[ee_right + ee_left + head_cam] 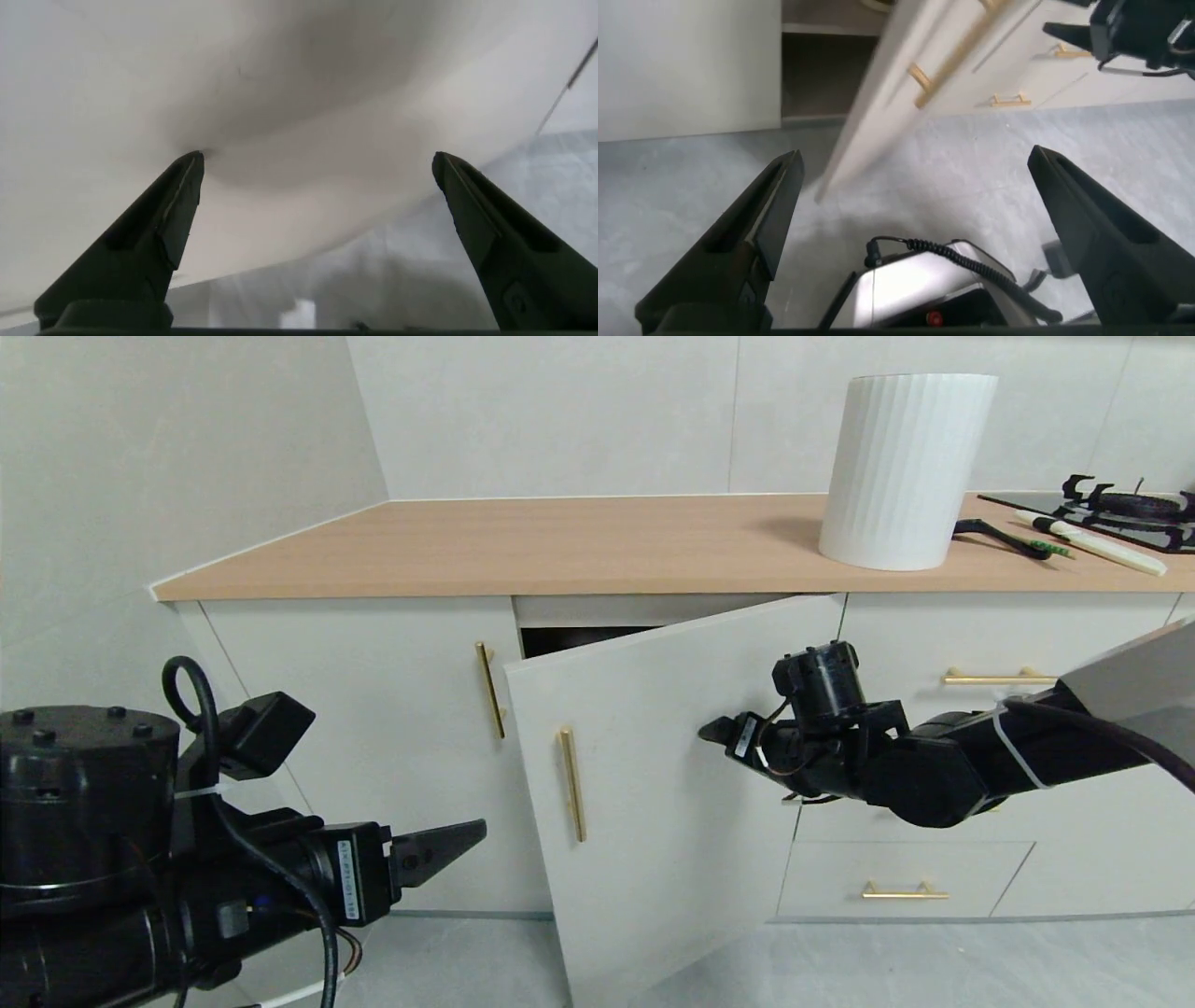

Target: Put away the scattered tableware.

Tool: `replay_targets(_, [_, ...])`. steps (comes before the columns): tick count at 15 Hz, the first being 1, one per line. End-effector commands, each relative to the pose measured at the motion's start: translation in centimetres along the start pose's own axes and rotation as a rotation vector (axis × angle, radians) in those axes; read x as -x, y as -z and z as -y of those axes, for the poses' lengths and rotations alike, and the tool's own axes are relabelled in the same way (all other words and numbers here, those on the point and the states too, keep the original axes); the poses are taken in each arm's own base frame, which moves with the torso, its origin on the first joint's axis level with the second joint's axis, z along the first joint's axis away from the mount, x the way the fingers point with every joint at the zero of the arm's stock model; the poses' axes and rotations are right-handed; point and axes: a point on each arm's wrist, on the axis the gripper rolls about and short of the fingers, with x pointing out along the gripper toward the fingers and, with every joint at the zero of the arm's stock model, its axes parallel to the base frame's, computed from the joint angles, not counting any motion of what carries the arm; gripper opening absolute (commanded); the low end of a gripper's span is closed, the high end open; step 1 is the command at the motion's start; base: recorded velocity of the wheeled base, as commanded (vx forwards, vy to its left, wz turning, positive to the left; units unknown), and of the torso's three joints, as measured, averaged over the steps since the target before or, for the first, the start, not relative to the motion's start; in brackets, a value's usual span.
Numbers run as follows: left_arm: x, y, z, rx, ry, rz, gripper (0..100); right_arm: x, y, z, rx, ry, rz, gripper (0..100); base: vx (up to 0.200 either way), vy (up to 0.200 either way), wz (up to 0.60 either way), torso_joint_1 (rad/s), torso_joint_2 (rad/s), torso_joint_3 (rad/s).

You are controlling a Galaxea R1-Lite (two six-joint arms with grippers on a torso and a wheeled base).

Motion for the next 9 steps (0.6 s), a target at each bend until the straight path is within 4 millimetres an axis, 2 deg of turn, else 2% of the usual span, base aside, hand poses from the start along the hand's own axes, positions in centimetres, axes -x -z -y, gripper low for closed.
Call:
replay_targets(1, [0.0, 0.0, 0.0, 0.002, -0.001, 0.000, 100, -1.2, 0.2, 0.0, -0.010, 0.022, 0.018, 100, 0.000, 0.000, 0.00, 0.000, 0.00, 0.000])
replay_targets(5, [0.0, 0.1, 0.0, 0.000, 0.000, -0.002, 100, -3.1, -0.2, -0.1, -0.043, 0.085, 0.101, 100, 0.000, 0.000, 0.00, 0.000, 0.00, 0.000])
replay_targets(9, [-0.1, 0.1, 0.0, 0.000, -0.001, -0.004, 100, -5.1, -1.6, 0.6, -0.097, 0.166, 0.217, 100, 0.000, 0.000, 0.00, 0.000, 0.00, 0.000])
